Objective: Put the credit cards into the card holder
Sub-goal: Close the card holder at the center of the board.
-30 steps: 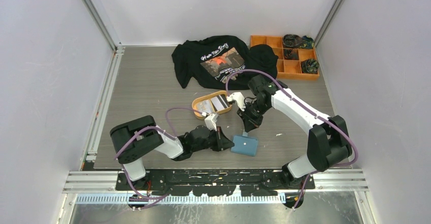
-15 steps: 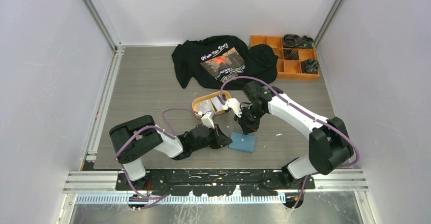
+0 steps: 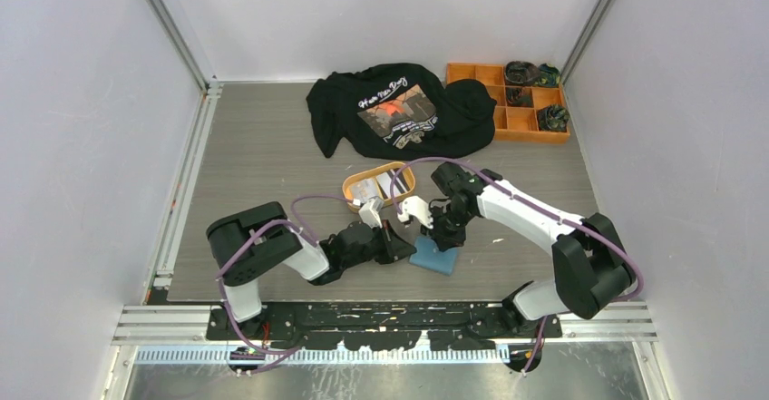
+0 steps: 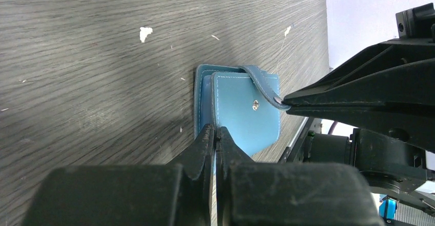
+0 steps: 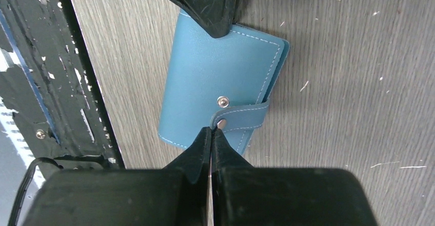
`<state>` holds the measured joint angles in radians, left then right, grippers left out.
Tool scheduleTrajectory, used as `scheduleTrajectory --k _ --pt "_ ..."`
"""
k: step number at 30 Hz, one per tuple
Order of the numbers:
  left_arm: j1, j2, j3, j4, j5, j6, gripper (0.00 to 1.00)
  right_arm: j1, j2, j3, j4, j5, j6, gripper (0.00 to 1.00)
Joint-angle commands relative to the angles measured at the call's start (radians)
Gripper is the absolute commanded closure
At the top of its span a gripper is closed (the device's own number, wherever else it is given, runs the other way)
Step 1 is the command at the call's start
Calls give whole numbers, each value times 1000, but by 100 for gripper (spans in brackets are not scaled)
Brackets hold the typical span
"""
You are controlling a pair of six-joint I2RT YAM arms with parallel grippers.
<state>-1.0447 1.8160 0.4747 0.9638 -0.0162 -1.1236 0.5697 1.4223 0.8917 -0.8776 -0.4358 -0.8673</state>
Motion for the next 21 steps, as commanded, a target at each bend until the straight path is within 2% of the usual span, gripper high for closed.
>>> scheduleTrajectory --k 1,12,21 --pt "6 11 -6 75 -5 -7 100 29 -29 -5 52 31 -20 99" --pt "7 45 -25 158 7 -28 100 83 9 -14 90 131 -1 99" --pt "7 49 -37 183 -1 -31 100 108 15 -12 49 109 -36 99"
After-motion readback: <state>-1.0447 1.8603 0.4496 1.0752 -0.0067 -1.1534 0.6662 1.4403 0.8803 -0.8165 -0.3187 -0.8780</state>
